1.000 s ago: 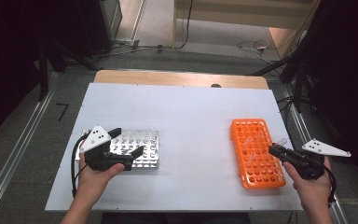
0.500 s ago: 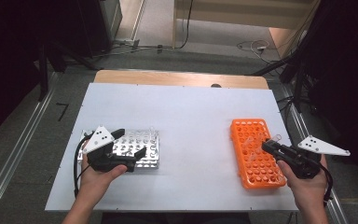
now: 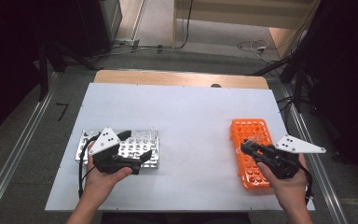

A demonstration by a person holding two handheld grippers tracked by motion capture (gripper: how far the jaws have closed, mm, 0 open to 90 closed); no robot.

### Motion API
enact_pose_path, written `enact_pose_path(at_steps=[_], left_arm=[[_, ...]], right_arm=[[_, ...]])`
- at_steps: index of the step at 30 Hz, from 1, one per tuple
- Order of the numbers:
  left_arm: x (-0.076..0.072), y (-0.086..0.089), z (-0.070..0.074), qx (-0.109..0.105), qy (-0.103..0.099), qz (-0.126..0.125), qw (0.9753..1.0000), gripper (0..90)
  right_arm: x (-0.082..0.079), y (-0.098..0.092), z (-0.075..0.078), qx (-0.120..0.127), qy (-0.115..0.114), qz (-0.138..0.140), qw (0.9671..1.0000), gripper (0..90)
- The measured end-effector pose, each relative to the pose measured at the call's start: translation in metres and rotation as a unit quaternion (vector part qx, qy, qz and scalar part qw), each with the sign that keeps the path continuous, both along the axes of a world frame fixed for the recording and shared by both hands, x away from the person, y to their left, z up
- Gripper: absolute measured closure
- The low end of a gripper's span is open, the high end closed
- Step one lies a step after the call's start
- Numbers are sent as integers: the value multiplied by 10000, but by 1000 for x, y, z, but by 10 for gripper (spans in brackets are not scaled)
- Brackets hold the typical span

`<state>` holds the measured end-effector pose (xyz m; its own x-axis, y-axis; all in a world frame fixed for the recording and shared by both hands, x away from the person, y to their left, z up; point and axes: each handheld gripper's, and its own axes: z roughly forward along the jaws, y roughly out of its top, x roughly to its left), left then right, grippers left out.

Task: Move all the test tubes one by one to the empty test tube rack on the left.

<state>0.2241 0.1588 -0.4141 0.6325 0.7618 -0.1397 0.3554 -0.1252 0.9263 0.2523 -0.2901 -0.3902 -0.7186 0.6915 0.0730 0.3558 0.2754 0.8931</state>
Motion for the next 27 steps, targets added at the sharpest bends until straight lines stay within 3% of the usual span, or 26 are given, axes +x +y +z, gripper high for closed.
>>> enact_pose_path(at_steps=[15,24,27], left_arm=[[-3,-19,1,-47,9,-319,9995,47],[-8,-36,1,-245,49,-701,9972,109],[-9,-44,1,-213,61,-826,9963,142]], right_arm=[[-5,59,-18,-230,186,719,9970,741],[-10,90,-27,-387,230,1108,9928,742],[-13,100,-30,-453,264,1230,9910,742]])
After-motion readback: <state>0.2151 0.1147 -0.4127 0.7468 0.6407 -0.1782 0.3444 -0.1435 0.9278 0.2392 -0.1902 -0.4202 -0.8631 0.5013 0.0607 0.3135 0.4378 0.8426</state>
